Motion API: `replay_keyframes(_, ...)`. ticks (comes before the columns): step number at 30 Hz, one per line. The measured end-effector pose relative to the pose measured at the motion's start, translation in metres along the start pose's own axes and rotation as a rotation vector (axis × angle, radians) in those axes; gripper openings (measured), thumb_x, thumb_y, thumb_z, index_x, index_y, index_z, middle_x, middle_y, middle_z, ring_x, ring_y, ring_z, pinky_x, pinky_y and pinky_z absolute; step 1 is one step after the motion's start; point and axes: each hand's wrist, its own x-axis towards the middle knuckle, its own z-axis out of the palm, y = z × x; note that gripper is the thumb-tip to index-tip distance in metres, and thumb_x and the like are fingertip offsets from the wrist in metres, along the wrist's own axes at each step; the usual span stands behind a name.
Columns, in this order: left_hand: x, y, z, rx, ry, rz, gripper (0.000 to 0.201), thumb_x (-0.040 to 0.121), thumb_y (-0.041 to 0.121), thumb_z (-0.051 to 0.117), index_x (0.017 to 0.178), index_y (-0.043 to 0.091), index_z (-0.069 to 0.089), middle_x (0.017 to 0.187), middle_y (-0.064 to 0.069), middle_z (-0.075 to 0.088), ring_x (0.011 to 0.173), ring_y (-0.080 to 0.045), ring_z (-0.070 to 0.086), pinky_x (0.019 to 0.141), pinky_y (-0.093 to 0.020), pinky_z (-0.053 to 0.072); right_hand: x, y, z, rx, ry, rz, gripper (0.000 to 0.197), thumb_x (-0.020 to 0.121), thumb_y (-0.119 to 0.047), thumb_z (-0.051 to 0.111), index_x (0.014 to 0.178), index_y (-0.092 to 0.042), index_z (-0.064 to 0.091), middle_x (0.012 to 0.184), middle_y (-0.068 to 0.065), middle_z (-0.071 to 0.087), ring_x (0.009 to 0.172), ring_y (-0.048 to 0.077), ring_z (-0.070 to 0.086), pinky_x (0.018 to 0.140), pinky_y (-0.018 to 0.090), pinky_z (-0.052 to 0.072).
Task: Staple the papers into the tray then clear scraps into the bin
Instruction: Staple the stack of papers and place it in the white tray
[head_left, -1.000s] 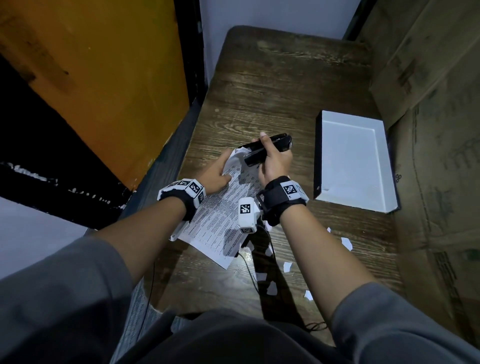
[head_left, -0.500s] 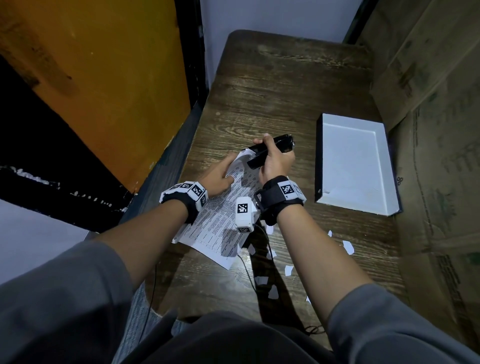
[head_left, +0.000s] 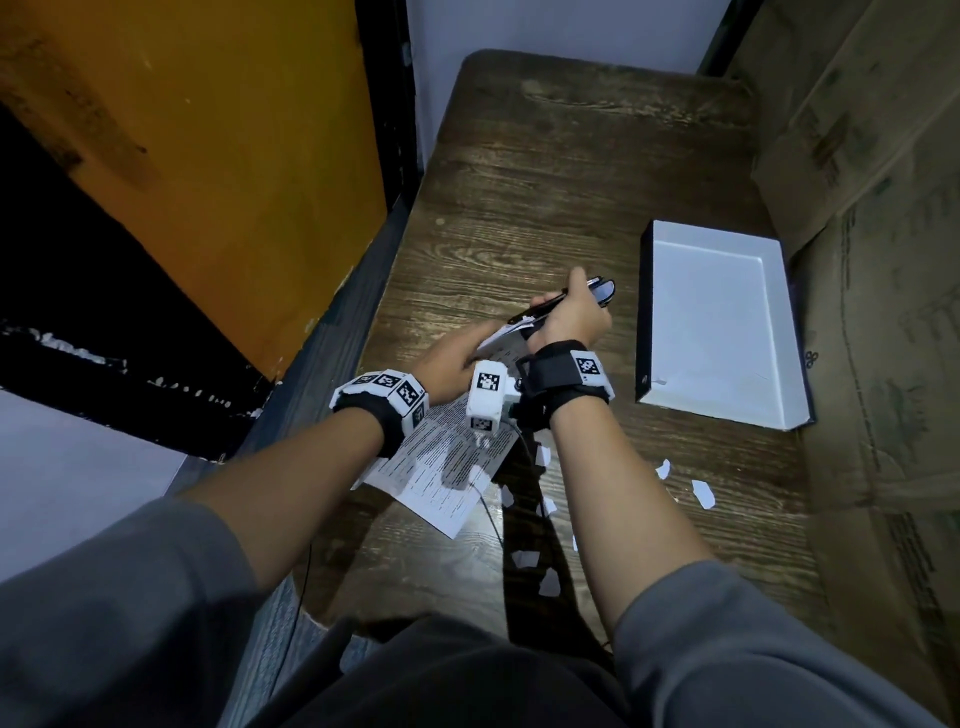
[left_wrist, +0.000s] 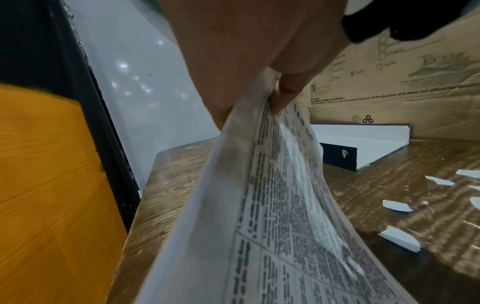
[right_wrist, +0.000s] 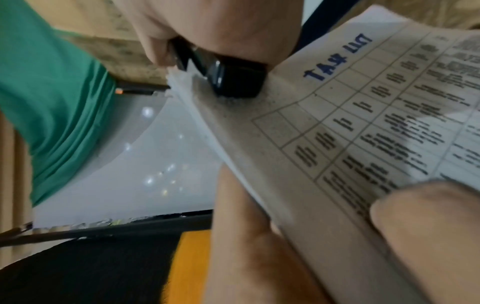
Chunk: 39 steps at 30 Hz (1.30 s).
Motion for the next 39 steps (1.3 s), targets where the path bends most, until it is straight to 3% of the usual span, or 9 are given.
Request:
replay_keyframes(4, -0.003, -0.007, 0.001, 0.027, 0.021, -0.017, 0.050, 0.091, 0.013, 0.053, 0.139, 0.016, 0.042, 0.133, -0.009, 0.057, 0.117, -0.024, 0.057, 0.096, -0.037, 0.048, 0.005, 0.006, 0.000, 0.043, -0.084, 0.054, 0.015, 0.082, -0.009, 0.063, 0.083, -0.005, 0.049, 0.047, 0.007, 0.053, 0.036, 0.021, 0.050, 0.044, 0.027, 0.045)
replay_keyframes(8, 0.000, -0.015, -0.006, -0.023, 0.073, -0.096, 0.053, 0.088, 0.000, 0.048, 0.139, 0.010, 0.041, 0.116, -0.017, 0.061, 0.089, -0.025, 0.059, 0.072, -0.031, 0.050, 0.028, -0.012, -0.013, 0.113, -0.159, -0.022, 0.037, 0.077, 0.007, 0.065, 0.100, -0.014, 0.045, 0.084, 0.011, 0.061, 0.067, 0.023, 0.064, 0.066, 0.040, 0.058)
replay_keyframes(10, 0.001, -0.017, -0.008, -0.037, 0.095, -0.133, 0.059, 0.089, 0.000, 0.047, 0.146, 0.010, 0.034, 0.109, -0.013, 0.059, 0.075, -0.016, 0.053, 0.059, -0.018, 0.039, 0.052, -0.031, -0.040, -0.156, -0.132, -0.120, 0.056, 0.074, 0.004, 0.068, 0.112, -0.019, 0.032, 0.094, 0.006, 0.054, 0.081, 0.023, 0.060, 0.075, 0.043, 0.057)
replay_keyframes(13, 0.009, -0.020, -0.012, -0.054, 0.109, -0.147, 0.063, 0.090, 0.001, 0.047, 0.148, 0.013, 0.029, 0.116, -0.010, 0.057, 0.087, -0.021, 0.054, 0.065, -0.020, 0.038, 0.087, -0.058, -0.107, -0.719, -0.158, -0.195, 0.050, 0.079, -0.002, 0.067, 0.104, -0.017, 0.026, 0.088, 0.003, 0.048, 0.080, 0.024, 0.056, 0.069, 0.039, 0.054)
replay_keyframes(18, 0.028, -0.012, -0.010, -0.072, 0.164, -0.096, 0.058, 0.087, -0.003, 0.050, 0.142, 0.013, 0.037, 0.106, -0.013, 0.059, 0.075, -0.022, 0.055, 0.067, -0.028, 0.040, 0.133, -0.090, -0.231, -1.432, 0.099, -0.242, 0.041, 0.076, -0.013, 0.076, 0.108, 0.001, 0.054, 0.110, 0.023, 0.063, 0.101, 0.036, 0.062, 0.084, 0.041, 0.050)
replay_keyframes(25, 0.036, 0.006, -0.003, -0.095, 0.226, -0.074, 0.054, 0.085, -0.003, 0.050, 0.132, 0.021, 0.047, 0.103, -0.016, 0.065, 0.088, -0.031, 0.063, 0.068, -0.032, 0.048, 0.165, -0.084, -0.323, -1.885, 0.173, -0.047, 0.038, 0.088, -0.013, 0.063, 0.119, 0.008, 0.054, 0.128, 0.032, 0.050, 0.117, 0.046, 0.050, 0.093, 0.046, 0.045)
replay_keyframes(31, 0.039, 0.027, -0.010, -0.183, 0.287, -0.045, 0.054, 0.087, -0.003, 0.047, 0.136, 0.018, 0.043, 0.100, -0.009, 0.063, 0.065, -0.007, 0.057, 0.044, -0.006, 0.043, 0.168, -0.067, -0.338, -1.847, 0.181, -0.017, 0.043, 0.085, -0.015, 0.067, 0.121, 0.003, 0.053, 0.128, 0.028, 0.047, 0.118, 0.046, 0.049, 0.098, 0.049, 0.045)
replay_keyframes(35, 0.042, 0.052, -0.029, -0.336, 0.375, 0.058, 0.049, 0.088, -0.001, 0.050, 0.131, 0.023, 0.045, 0.102, 0.007, 0.062, 0.081, -0.003, 0.062, 0.073, -0.021, 0.055, 0.134, -0.074, -0.298, -1.603, 0.226, -0.343, 0.054, 0.082, -0.019, 0.069, 0.131, -0.007, 0.048, 0.134, 0.022, 0.038, 0.124, 0.039, 0.039, 0.104, 0.047, 0.037)
replay_keyframes(39, 0.047, 0.100, -0.053, -0.429, 0.339, 0.222, 0.051, 0.086, -0.011, 0.050, 0.115, 0.031, 0.046, 0.097, 0.030, 0.067, 0.091, 0.015, 0.062, 0.080, -0.010, 0.052, 0.103, -0.082, -0.221, -1.085, -0.384, -0.456, 0.078, 0.076, -0.022, 0.078, 0.142, -0.020, 0.037, 0.138, 0.004, 0.031, 0.126, 0.013, 0.035, 0.107, 0.026, 0.029)
